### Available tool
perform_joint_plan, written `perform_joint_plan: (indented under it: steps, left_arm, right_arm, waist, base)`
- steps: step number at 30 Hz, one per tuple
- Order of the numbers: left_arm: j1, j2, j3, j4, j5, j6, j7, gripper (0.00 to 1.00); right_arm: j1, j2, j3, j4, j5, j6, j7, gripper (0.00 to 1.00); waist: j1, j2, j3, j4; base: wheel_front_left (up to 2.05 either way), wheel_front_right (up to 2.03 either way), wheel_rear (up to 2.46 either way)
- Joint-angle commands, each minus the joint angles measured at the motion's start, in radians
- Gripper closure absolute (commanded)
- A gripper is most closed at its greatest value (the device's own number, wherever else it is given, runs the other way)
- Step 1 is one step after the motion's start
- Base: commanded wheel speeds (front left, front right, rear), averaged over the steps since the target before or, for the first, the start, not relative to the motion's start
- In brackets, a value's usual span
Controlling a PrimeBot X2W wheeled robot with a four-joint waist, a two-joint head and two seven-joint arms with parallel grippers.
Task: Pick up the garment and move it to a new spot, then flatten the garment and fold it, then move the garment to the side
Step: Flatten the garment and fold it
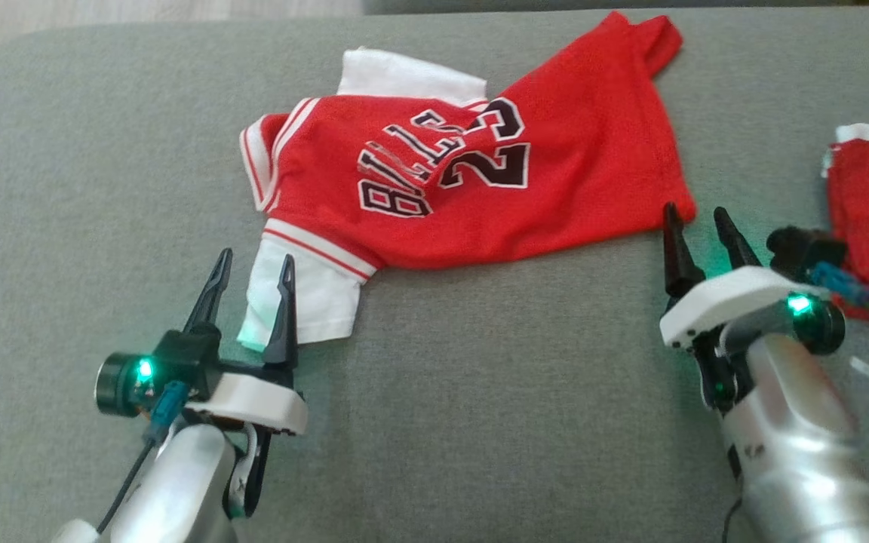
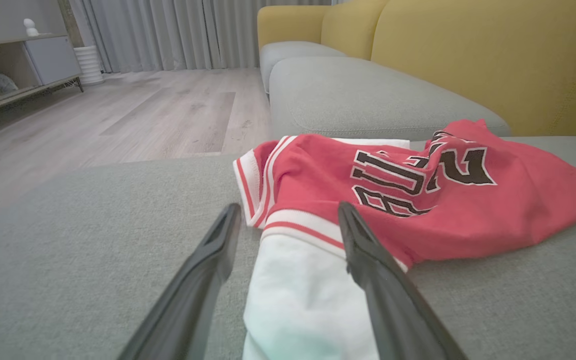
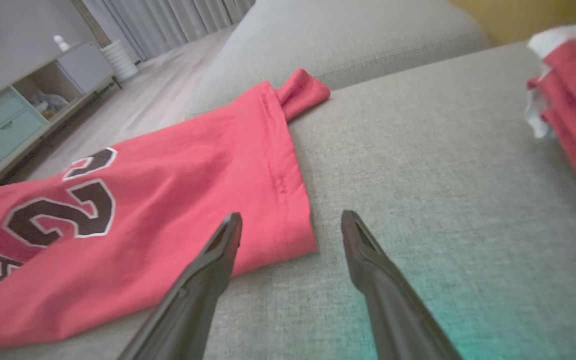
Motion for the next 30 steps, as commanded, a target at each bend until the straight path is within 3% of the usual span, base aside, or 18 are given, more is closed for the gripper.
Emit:
perform_joint_plan:
  steps: [1,8,9,10,11,21,30]
  left_arm:
    - [-0.05,0.013,0.033,-0.022,0.007,-0.004,-0.011,0.0]
    - [-0.057,0.007,0.038,-0.019,0.012,-0.005,-0.012,0.0]
    - [-0.056,0.006,0.038,-0.018,0.013,-0.006,-0.013,0.0]
    - [-0.056,0.006,0.038,-0.018,0.013,-0.006,-0.013,0.0]
    - [-0.056,0.006,0.039,-0.017,0.013,-0.006,-0.013,0.0]
    - [-0.037,0.008,0.056,-0.023,0.019,0.001,-0.013,0.0]
    - [0.028,-0.003,0.082,-0.043,0.019,0.014,-0.013,0.0]
  right_arm:
    - [-0.072,-0.002,0.004,0.064,-0.018,-0.001,0.005,0.0]
    - [-0.213,-0.002,0.051,0.315,-0.003,-0.001,0.007,0.0]
    - [-0.223,-0.002,0.065,0.337,0.008,-0.001,0.003,0.2]
    - [-0.223,-0.002,0.065,0.337,0.008,-0.001,0.003,0.2]
    - [-0.232,-0.002,0.076,0.357,0.019,-0.001,-0.006,0.98]
    - [-0.252,-0.002,0.101,0.421,0.033,-0.001,-0.093,1.0]
    - [-0.051,-0.002,-0.089,0.168,-0.118,-0.001,-0.095,1.0]
  waist:
    - [-0.0001,0.0,0.016,0.023]
    - [-0.0001,0.0,0.028,0.04]
    - [-0.0001,0.0,0.027,0.039]
    - [-0.0001,0.0,0.027,0.039]
    - [-0.0001,0.0,0.025,0.037]
    - [-0.0001,0.0,-0.034,-0.015]
    - [-0.0001,0.0,-0.13,-0.078]
  base:
    - [0.0,0.0,0.0]
    - [0.0,0.0,0.0]
    - [0.0,0.0,0.0]
    - [0.0,0.0,0.0]
    - [0.0,0.0,0.0]
    - [0.0,0.0,0.0]
    - [0.0,0.0,0.0]
